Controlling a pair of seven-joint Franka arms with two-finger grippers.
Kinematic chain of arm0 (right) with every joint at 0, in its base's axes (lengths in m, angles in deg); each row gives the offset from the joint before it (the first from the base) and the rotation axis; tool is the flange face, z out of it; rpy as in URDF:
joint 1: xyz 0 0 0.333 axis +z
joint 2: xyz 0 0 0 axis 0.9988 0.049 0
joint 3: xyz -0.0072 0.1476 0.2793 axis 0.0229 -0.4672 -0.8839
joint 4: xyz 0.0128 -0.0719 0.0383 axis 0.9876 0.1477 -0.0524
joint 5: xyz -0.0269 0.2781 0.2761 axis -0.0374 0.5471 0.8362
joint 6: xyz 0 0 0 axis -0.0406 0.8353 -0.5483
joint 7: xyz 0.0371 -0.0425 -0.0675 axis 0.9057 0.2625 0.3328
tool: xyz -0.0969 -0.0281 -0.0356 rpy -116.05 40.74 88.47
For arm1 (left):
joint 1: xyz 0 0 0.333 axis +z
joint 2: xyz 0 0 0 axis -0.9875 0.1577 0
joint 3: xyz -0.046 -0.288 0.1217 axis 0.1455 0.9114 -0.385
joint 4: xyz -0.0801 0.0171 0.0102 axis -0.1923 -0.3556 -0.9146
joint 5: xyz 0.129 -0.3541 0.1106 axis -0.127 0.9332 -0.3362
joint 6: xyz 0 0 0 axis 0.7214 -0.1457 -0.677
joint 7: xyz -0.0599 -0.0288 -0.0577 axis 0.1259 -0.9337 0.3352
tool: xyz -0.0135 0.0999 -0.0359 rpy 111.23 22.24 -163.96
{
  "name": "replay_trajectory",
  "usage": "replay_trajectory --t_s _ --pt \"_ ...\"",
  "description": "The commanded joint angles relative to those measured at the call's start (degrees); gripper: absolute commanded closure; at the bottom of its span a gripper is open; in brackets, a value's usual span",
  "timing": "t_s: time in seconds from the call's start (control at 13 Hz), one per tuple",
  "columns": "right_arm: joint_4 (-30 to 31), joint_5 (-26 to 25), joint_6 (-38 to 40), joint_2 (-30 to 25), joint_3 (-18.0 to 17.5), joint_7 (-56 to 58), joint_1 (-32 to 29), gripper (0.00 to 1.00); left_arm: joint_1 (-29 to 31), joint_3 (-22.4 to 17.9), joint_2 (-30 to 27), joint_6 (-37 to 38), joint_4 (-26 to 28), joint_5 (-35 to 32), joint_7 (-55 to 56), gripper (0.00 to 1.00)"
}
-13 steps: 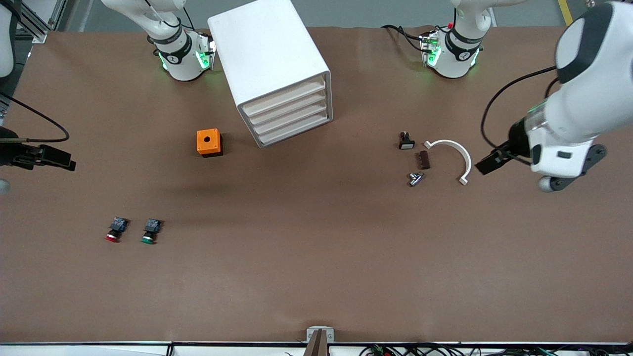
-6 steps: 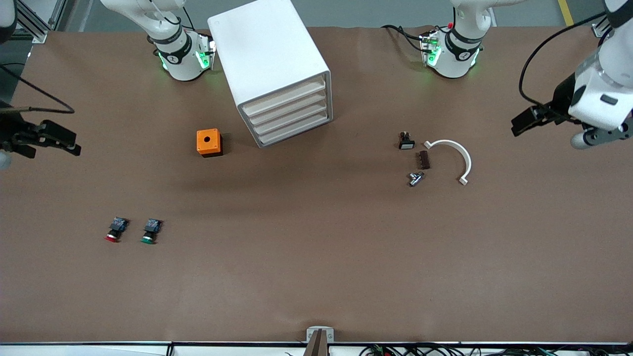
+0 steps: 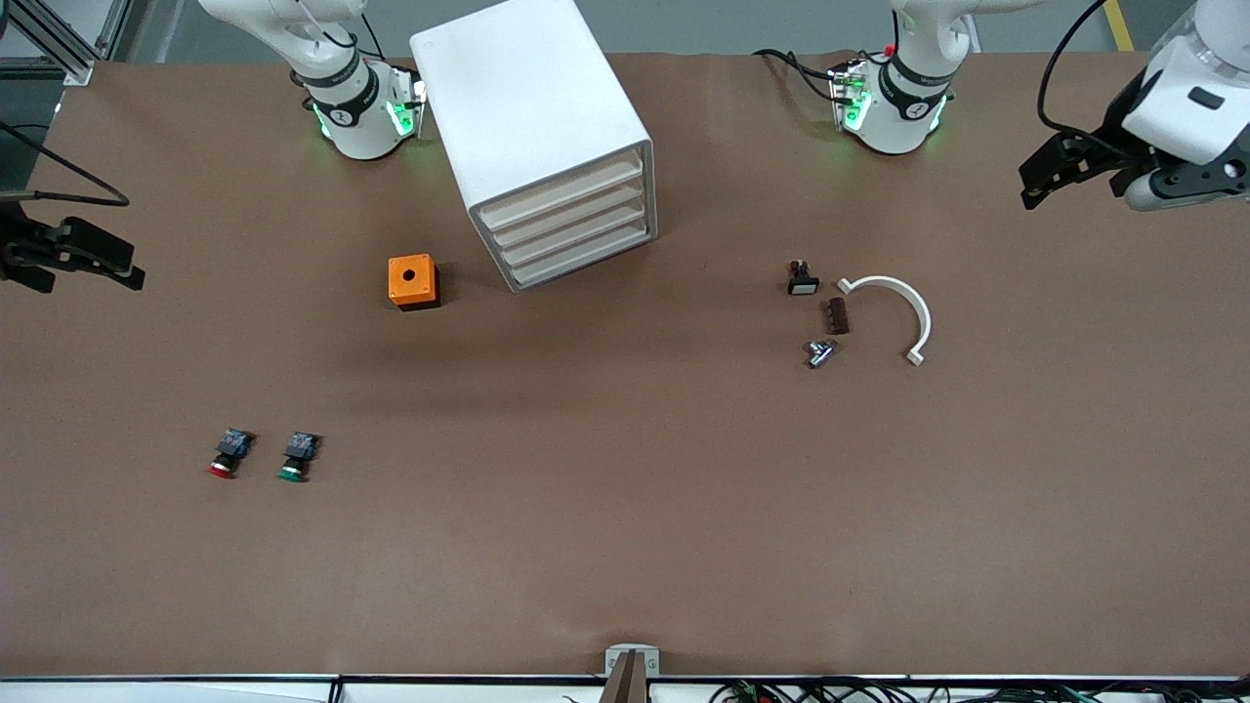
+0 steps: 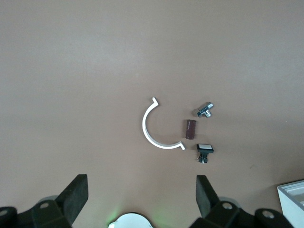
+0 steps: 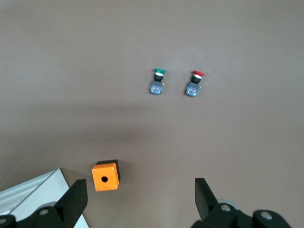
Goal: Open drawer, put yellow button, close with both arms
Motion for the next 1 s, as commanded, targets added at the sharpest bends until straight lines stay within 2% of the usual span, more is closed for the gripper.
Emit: replay_trajectory --t_s 0.0,0.23,0.46,0.54,0.77,0.92 --pt "0.81 0.19 2.70 -1.39 -0.39 -0.31 -1.20 0.00 -1.52 -1.92 -0.15 -1.68 0.27 -1.38 -2.06 0.00" --pt "2.03 1.15 3.76 -2.44 -0.57 -0.32 -2.61 0.00 -1.34 -1.83 3.27 -2.03 -3.33 -1.30 -2.15 0.00" --pt "4.40 1.24 1.57 -4.46 -0.66 -0.40 -2.52 0.00 -1.34 -1.83 4.51 -2.29 -4.30 -0.60 -2.06 0.00" --pt "6.06 1.24 0.00 -5.86 -0.66 -0.58 -2.43 0.00 -1.34 -1.83 5.04 -2.30 -5.09 -0.51 -1.97 0.00" --pt "17.83 1.24 -8.43 -13.85 -0.83 -1.28 -2.34 0.00 -1.25 -1.83 5.39 -2.30 -5.54 -0.42 -2.15 0.00" --pt "18.21 1.24 -8.46 -14.49 -0.83 -1.20 -2.43 0.00 -1.17 -1.83 5.39 -2.21 -5.54 -0.42 -2.24 0.00"
